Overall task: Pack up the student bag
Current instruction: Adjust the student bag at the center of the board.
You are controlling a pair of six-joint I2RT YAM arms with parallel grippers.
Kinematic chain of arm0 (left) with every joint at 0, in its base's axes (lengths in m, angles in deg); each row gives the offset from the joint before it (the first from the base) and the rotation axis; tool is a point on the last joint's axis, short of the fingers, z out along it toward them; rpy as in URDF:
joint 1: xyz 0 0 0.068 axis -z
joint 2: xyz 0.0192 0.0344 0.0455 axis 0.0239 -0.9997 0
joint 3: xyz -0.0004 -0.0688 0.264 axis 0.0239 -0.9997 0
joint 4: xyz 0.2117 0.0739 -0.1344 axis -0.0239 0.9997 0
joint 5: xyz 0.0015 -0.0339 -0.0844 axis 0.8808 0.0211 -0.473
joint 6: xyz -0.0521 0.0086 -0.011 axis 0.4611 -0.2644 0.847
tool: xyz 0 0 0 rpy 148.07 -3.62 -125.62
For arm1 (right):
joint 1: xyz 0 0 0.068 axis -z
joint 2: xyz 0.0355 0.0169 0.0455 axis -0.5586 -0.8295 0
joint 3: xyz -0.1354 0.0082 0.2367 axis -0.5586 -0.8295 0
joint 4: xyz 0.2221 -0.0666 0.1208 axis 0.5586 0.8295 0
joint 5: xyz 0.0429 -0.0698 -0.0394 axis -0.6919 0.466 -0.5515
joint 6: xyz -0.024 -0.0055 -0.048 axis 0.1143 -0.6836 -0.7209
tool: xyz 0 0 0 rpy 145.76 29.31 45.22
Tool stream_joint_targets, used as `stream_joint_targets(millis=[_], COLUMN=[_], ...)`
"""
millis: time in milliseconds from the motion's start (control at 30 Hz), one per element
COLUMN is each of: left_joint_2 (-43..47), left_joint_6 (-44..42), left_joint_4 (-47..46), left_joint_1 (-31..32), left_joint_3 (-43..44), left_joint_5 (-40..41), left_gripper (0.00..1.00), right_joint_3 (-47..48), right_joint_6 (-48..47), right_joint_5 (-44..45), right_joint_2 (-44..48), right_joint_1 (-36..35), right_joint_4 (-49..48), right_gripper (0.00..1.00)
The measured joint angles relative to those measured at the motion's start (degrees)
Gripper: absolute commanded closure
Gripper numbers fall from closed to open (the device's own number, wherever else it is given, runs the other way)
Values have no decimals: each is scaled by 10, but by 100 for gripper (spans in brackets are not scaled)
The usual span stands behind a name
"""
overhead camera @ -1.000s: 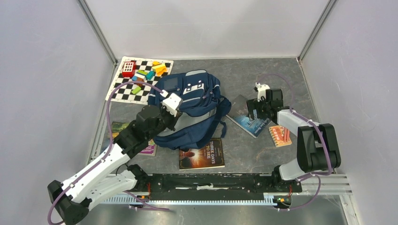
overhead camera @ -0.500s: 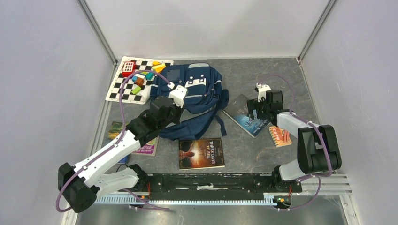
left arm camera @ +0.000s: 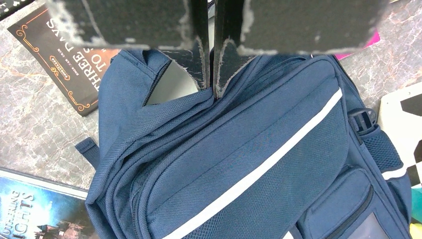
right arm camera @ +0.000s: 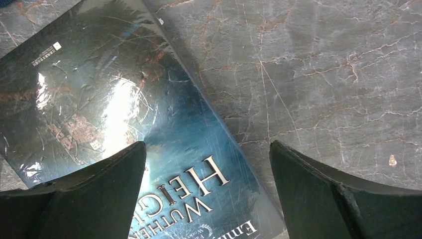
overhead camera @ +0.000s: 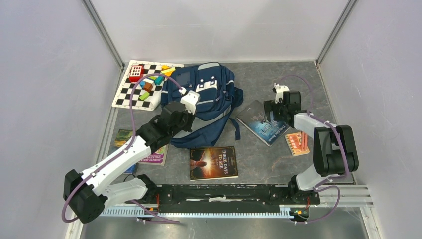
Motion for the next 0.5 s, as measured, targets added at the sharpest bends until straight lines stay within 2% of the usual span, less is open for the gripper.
stream_joint_targets(millis=[33,100,133,167,233,333,500], left_joint_2=[-3,-9,-10,-11,-11,-10,0], left_joint_6=[1,3,2,6,11,19,45], left_joint_4=[2,9,13,15,17,16,13], left_joint_1=[0,0,0,0,-1,-1,0], left_joint_3=[1,5,7,9,11,13,18], left_joint_5=[-1,-5,-7,-15,-25,-42,-74], left_gripper=[91,47,32,22,9,6,6], right_joint_3=[2,5,5,5,5,0,-48], right_joint_6=[1,4,5,8,13,25,45], right_joint_5=[-4,-15,-18,-22,-29,-38,-61], right_joint_2=[-3,-8,-9,-9,-10,-9,33], right_joint_1=[2,7,8,8,11,15,15], right_joint_4=[0,0,0,0,0,-3,-10], right_gripper=[2,2,2,2,2,3,7])
